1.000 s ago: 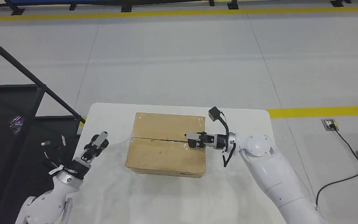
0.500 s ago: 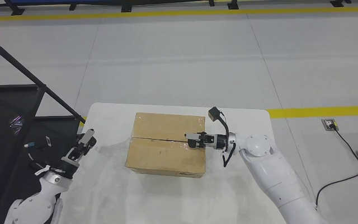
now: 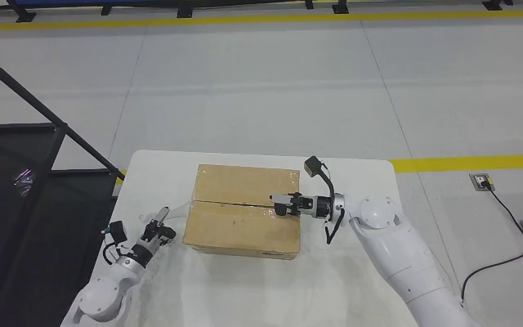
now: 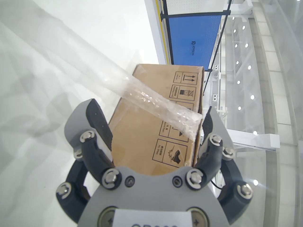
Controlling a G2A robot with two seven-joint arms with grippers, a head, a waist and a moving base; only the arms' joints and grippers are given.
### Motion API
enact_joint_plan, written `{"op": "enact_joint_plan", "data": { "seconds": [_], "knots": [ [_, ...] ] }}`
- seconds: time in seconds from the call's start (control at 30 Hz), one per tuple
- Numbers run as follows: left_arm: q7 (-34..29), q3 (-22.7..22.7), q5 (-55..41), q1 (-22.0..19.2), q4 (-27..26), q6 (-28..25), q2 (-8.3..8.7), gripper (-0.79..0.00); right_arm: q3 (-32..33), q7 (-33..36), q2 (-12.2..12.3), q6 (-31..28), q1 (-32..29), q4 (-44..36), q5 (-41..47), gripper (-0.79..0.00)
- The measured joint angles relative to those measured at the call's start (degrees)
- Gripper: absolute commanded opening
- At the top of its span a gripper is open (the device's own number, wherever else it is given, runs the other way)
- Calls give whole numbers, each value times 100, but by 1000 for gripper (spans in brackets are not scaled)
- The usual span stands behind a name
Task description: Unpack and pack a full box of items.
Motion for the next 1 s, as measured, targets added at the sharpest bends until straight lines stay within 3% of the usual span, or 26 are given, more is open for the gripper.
{"op": "enact_joint_plan", "data": {
  "seconds": [0.17, 0.4, 0.6, 0.8, 1.0],
  "knots": [
    [-35, 168, -171, -291, 323, 69, -50, 0, 0, 0, 0, 0, 0, 0, 0, 0],
    [435, 480, -430, -856, 876, 171, -185, 0, 0, 0, 0, 0, 0, 0, 0, 0],
    [453, 599, -745, -1217, 1244, -111, -271, 0, 0, 0, 0, 0, 0, 0, 0, 0],
    [601, 366, -722, -1120, 1002, -589, -253, 0, 0, 0, 0, 0, 0, 0, 0, 0],
    [1083, 29, -351, -695, 202, -957, -211, 0, 0, 0, 0, 0, 0, 0, 0, 0]
  ]
}}
